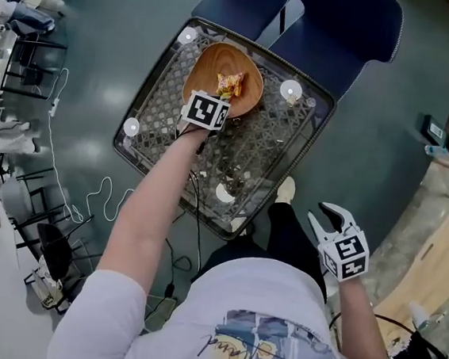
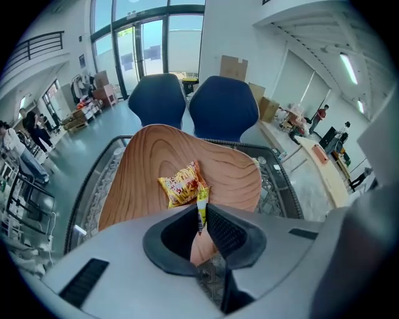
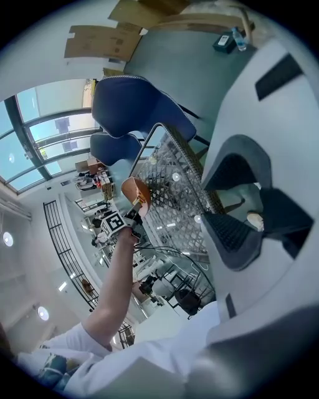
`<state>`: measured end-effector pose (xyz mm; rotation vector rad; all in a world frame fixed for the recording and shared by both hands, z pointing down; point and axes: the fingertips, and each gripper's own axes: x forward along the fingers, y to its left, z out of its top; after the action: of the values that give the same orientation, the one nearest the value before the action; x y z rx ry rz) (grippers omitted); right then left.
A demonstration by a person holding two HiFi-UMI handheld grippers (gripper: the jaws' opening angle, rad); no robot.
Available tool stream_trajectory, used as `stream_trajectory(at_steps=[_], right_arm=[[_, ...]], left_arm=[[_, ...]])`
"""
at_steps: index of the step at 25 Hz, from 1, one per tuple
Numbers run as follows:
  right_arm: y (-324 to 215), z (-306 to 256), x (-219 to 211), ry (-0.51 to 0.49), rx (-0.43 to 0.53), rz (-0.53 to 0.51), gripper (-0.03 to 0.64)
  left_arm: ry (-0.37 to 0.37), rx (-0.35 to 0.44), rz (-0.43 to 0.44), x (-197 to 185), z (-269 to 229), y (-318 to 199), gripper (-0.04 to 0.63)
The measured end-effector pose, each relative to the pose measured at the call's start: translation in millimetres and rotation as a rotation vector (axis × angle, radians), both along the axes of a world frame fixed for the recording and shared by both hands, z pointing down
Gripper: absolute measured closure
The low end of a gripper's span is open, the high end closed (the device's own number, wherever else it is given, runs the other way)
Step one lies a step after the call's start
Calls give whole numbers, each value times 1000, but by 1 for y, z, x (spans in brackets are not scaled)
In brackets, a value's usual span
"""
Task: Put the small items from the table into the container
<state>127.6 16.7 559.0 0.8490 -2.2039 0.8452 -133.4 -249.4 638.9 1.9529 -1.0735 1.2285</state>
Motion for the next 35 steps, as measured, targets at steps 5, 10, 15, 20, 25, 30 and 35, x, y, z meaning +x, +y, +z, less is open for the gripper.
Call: stream_trajectory(at_steps=[5,10,15,20,25,30,35], right_arm=[[-4,1,4,-7,-7,1,494],[-6,-1,9,-9,-5,2,494],[-5,-1,11,-8,-10,9,494],[-5,-3,5,-6,0,3,494],[-5,-11,-10,-11,30,-13,494],[1,-22,-28,-4,61,-31,494],[13,-35,-55,10,95,-58,494]], left_arm=[[-26,-38,17,-1,10,1,550],[-34,-51,13,-4,12,3,493],[-26,-37,2,-8,8,2,468],[11,3,-24,-9,-4,0,468],[79,60,-44,-13,-30,8,468],[241,113,-95,-15,-65,30,468],[352,185,-87,-21,-109,73,469]])
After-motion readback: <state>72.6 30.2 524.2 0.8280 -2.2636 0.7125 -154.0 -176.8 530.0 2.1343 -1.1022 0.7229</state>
